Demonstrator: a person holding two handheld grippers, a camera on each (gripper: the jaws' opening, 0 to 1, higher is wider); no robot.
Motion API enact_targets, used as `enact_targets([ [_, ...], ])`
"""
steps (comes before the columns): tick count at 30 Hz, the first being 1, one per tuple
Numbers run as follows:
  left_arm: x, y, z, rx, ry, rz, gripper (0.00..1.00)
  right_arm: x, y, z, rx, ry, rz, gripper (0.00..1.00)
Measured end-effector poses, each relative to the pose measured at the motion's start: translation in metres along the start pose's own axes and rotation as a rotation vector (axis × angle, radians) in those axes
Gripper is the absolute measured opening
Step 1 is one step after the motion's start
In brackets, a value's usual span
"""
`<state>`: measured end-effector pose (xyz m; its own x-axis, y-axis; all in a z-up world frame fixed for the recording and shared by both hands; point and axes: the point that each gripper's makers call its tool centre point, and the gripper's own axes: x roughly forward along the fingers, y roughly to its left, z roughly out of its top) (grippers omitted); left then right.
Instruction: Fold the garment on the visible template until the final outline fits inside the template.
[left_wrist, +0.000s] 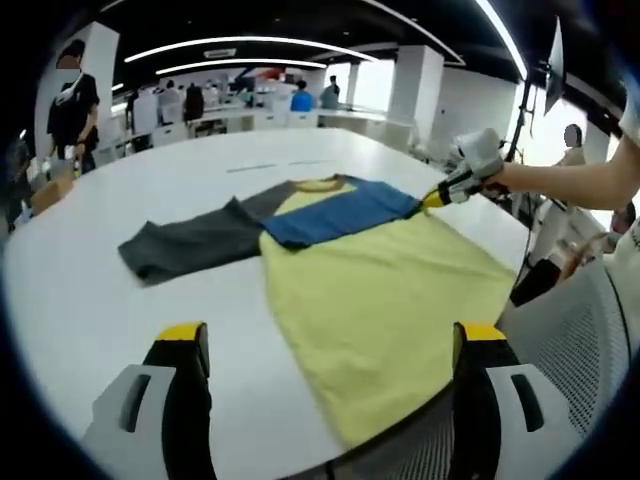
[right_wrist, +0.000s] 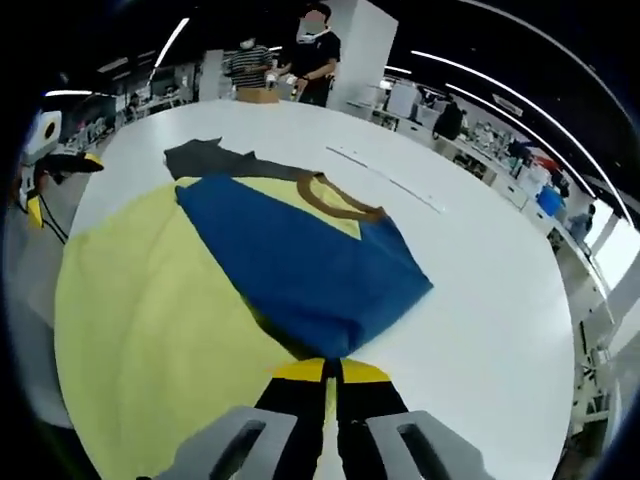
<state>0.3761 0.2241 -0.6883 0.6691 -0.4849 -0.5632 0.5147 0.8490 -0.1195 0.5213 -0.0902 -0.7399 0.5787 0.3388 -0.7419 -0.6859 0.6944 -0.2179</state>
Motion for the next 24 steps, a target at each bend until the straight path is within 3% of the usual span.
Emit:
enact_targets([
  [5, 0.001, 0.0, 0.002, 0.003, -0.004, -0.002, 0.98, 0.003, 0.005, -0.006, -0.049, 0.032, -0.001, 0.0],
  [11, 0.001, 0.001, 0.002, 0.003, 0.0, 0.0, 0.97, 0.002, 0.002, -0.007, -0.025, 0.028, -0.007, 0.0],
  [15, 0.0, 0.001, 0.001, 0.001, 0.002, 0.002, 0.97, -0.001, -0.002, -0.004, -0.01, 0.002, -0.032, 0.17],
  [17, 0.0, 0.001, 0.001, 0.002, 0.002, 0.002, 0.97, -0.001, -0.005, -0.006, -0.004, 0.002, -0.048, 0.18],
  [19, 0.0, 0.001, 0.002, 0.003, 0.0, 0.002, 0.97, 0.0, -0.005, -0.009, 0.05, 0.003, -0.044, 0.14],
  [24, -0.001, 0.002, 0.003, 0.004, -0.004, 0.006, 0.98, 0.003, -0.009, -0.013, 0.194, -0.023, -0.05, 0.14],
])
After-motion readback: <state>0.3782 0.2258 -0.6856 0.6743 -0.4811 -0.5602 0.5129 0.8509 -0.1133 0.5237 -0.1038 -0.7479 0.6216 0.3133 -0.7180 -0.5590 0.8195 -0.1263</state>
